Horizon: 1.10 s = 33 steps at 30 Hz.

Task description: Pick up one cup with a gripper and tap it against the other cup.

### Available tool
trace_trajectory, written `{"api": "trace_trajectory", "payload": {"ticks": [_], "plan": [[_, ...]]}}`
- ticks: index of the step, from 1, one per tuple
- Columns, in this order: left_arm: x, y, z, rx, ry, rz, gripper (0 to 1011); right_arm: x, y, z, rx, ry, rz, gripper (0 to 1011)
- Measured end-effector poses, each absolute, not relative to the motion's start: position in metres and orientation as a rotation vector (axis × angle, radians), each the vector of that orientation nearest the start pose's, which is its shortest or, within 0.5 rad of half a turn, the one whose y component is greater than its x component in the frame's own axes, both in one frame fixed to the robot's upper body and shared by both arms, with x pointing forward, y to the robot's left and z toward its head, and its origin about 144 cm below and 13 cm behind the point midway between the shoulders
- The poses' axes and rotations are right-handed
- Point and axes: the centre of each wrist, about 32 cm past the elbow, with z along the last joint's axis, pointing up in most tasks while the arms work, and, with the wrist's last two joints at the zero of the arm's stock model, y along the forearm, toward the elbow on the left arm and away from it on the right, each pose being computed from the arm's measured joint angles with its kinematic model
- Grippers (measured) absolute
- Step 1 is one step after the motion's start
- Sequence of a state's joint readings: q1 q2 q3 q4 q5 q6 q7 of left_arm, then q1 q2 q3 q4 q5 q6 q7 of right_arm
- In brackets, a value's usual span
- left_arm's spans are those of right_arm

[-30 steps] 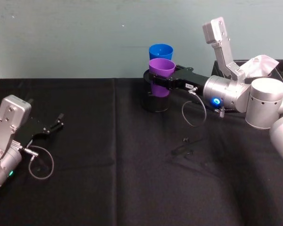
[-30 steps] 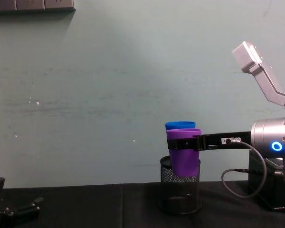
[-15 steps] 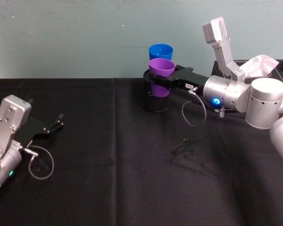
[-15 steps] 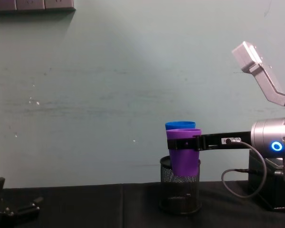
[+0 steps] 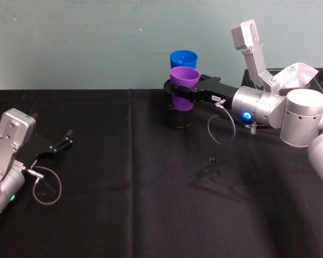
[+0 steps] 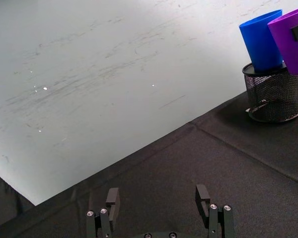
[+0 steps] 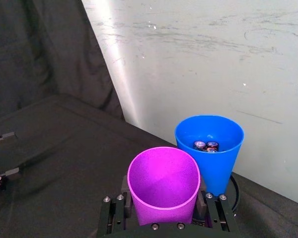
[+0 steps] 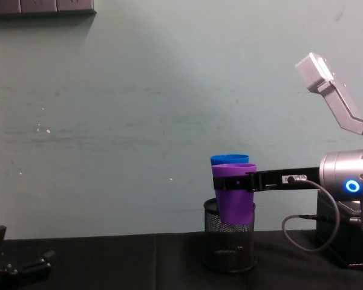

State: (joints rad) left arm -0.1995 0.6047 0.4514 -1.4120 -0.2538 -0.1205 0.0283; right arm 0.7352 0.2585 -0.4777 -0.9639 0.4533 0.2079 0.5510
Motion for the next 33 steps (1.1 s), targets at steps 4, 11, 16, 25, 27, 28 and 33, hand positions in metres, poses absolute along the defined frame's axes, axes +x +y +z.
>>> {"api": "trace_trajectory", "payload": {"ticks": [4,11,16,25,27,28,33], "plan": [[0.4886,0.3097,1.1398,0.304,-0.285,1.248,1000,0.6379,-0.2315,1.2312,-0.155,0.140,-0.801,724],[0.4886,0.3097,1.1398,0.304,-0.285,1.248,1000,0.6379,-0.2315,1.2312,-0.155,0.140,-0.800,724],[0.4886,0.3097,1.1398,0.304,-0.285,1.248,1000,0.6379,-0.2315,1.2311,-0.155,0.140,-0.800,724],[0.4886,0.3097,1.1398,0.304,-0.285,1.248,1000,0.6379,-0.2315,1.2312,-0.155,0.140,-0.800,724],[0.4886,0.3097,1.1398,0.304,-0.285,1.248,1000,0.6379,-0.2315,1.2311,-0.155,0.140,-0.800,724],[0.4886,0.3097,1.1398,0.304,-0.285,1.248,1000,0.6379,-0.2315,1.2312,-0.155,0.140,-0.800,724],[0.4886,0.3097,1.1398,0.304,-0.285,1.248,1000,0.6379,-0.2315,1.2311,-0.155,0.141,-0.800,724]]}}
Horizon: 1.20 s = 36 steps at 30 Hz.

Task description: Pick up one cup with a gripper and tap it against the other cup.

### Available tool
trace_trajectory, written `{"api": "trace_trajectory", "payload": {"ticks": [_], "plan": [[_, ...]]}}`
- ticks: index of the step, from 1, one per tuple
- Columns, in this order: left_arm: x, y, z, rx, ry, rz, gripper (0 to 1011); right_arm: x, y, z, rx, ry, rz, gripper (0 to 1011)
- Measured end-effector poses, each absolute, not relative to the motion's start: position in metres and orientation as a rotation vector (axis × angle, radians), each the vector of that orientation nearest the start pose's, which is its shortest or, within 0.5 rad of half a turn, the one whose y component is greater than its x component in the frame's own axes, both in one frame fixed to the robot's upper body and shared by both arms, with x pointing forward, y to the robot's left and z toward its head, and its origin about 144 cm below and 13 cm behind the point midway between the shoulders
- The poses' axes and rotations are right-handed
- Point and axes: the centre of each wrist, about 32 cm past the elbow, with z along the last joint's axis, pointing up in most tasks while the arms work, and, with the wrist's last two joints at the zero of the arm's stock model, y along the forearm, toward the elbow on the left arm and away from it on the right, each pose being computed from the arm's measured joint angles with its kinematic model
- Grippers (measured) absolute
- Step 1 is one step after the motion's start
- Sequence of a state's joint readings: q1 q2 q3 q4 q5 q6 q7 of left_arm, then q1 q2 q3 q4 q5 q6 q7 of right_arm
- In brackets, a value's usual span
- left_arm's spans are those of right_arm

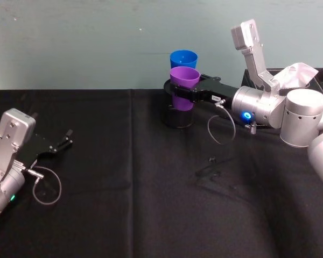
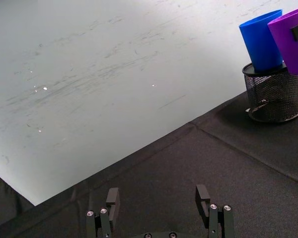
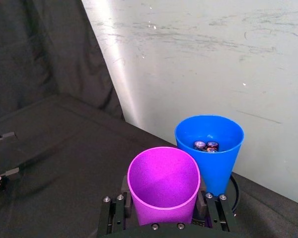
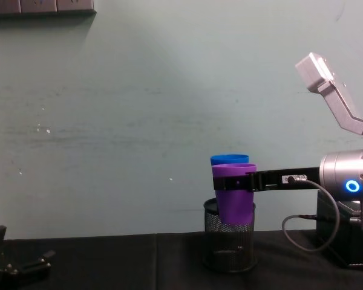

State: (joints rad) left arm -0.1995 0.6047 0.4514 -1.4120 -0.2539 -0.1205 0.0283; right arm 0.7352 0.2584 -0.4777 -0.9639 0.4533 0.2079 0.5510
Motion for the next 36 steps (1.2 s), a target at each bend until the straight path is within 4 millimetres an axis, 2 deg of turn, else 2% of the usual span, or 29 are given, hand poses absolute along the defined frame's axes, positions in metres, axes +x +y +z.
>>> {"api": "trace_trajectory", "payload": {"ticks": [36], "plan": [[0.4886,0.3096,1.1398,0.304,-0.285,1.248,1000,0.6379,-0.2315,1.2311,-0.155,0.141,-0.801,724]]}}
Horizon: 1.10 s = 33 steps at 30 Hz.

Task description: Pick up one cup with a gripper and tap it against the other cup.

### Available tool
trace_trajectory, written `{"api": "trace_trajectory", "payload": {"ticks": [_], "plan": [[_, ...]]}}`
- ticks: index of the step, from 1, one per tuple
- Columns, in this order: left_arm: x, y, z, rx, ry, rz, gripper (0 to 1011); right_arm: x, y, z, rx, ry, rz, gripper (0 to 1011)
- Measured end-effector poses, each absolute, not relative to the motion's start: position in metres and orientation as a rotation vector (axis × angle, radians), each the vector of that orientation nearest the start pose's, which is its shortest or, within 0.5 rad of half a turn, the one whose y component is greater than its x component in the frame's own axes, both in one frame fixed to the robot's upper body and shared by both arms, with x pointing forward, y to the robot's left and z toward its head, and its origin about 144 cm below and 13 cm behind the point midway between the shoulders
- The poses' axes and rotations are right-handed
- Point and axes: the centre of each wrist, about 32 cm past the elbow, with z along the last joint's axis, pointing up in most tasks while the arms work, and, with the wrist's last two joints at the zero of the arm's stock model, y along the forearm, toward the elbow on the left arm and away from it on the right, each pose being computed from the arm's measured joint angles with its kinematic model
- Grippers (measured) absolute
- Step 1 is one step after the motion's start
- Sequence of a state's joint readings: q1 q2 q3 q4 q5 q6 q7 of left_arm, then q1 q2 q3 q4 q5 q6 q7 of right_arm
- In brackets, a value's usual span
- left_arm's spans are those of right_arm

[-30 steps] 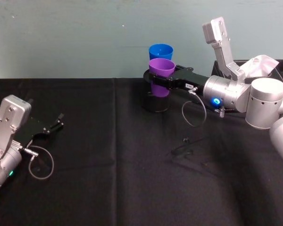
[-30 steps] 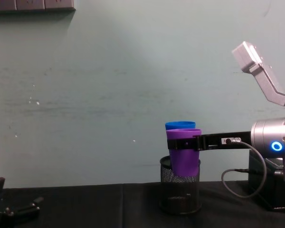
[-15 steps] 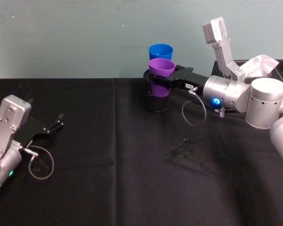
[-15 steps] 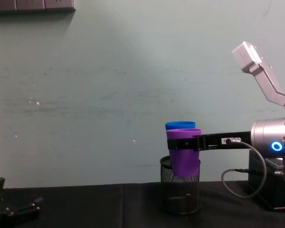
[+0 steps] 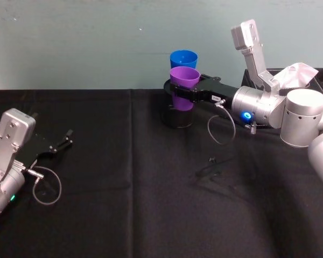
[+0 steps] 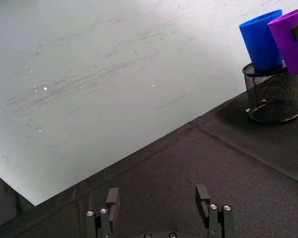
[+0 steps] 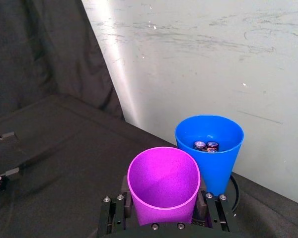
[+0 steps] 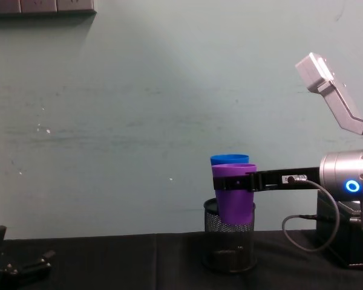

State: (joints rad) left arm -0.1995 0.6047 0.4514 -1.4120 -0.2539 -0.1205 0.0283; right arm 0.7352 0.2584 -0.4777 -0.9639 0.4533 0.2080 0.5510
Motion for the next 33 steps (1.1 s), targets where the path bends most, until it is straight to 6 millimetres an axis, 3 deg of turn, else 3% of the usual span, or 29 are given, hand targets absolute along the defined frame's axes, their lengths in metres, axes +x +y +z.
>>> {"api": "trace_trajectory", "payload": {"ticks": [33], "plan": [[0.4886,0.3097,1.1398,0.304,-0.285,1.248,1000,0.6379,-0.2314,1.2312,-0.155,0.140,-0.800,724]]}}
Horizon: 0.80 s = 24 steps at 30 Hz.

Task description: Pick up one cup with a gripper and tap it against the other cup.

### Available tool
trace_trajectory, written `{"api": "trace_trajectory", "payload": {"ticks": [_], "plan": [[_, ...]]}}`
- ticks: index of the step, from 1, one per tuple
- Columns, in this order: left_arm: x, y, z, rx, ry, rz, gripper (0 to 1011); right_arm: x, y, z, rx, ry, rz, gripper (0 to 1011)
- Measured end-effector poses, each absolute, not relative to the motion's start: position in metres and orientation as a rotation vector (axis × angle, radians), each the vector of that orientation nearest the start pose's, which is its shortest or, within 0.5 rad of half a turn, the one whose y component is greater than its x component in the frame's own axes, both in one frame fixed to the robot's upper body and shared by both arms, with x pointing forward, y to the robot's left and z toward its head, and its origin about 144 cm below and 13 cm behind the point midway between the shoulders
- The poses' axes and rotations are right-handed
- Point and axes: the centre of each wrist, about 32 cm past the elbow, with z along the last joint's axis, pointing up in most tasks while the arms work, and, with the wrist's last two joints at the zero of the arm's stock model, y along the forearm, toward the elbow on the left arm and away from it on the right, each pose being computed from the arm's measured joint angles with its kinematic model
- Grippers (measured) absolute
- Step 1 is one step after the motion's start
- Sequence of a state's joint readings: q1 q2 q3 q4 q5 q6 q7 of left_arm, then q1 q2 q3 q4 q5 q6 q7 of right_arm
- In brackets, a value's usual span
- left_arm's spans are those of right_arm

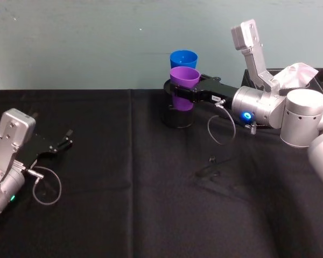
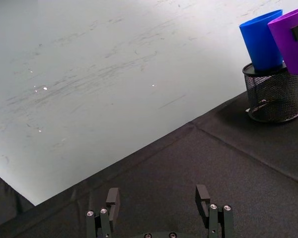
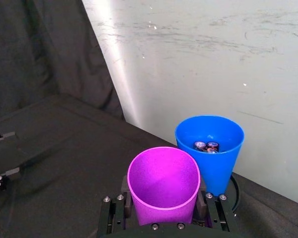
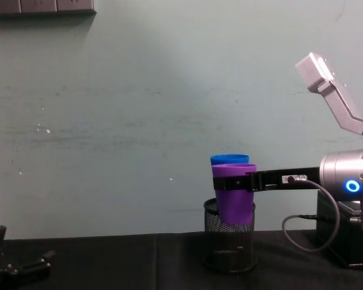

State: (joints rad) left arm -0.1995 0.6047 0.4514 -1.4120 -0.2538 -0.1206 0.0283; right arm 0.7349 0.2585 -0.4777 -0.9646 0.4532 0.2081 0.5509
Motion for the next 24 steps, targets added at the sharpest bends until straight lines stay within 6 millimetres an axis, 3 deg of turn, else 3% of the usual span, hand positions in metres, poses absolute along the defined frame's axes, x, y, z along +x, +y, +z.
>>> {"api": "trace_trajectory", "payload": {"ticks": [24], "plan": [[0.489,0.310,1.140,0.304,-0.285,1.248,1000,0.577,-0.245,1.240,-0.129,0.114,-0.724,724]]}}
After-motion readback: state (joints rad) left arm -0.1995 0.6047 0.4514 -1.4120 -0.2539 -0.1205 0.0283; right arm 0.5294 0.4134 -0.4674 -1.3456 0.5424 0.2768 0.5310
